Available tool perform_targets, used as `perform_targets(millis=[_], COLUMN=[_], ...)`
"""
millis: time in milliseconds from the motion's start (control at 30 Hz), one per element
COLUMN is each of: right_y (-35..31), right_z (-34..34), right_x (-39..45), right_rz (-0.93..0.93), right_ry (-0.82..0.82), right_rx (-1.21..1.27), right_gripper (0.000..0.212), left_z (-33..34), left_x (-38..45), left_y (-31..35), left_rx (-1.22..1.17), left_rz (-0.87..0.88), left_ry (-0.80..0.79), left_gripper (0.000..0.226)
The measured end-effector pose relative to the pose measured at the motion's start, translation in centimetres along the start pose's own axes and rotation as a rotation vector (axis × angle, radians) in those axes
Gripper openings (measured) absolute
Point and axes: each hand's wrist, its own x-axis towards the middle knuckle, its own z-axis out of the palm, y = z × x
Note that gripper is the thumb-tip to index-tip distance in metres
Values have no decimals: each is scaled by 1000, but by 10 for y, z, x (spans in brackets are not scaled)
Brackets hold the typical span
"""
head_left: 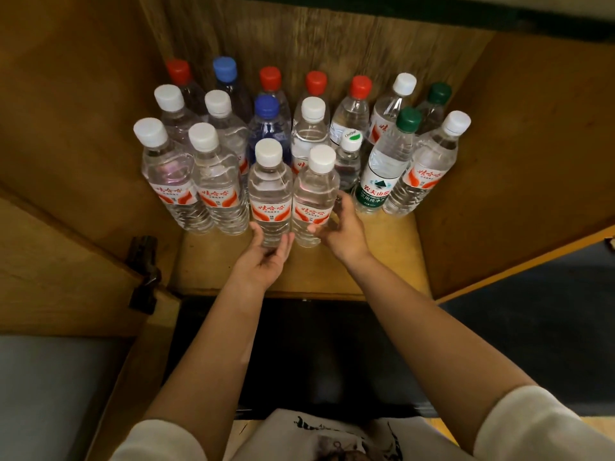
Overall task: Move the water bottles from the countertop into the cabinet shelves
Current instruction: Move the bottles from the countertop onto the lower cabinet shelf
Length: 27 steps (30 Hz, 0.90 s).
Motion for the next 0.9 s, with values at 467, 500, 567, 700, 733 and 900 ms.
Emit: perform_targets(millis=[467,500,567,700,733,900], right_y=[-3,-3,-4,-5,-5,-4], right_z=[28,28,28,27,27,22], right_x=[12,12,12,12,11,8], right_rz=[38,39,41,54,56,41], right_ry=[61,63,59,40,36,18], right_rx=[28,25,21,23,25,22], right_gripper=[65,65,64,64,64,66], left_z=[12,12,14,15,15,16], left_x=[5,6,6,5,4,0], left_y=[16,15,13,11,11,7], left_rx=[7,14,17,41,53,209], left_rz=[12,20,32,70,76,129], left_ry=[7,9,18,15,7,22], left_gripper=[39,38,37,44,40,28])
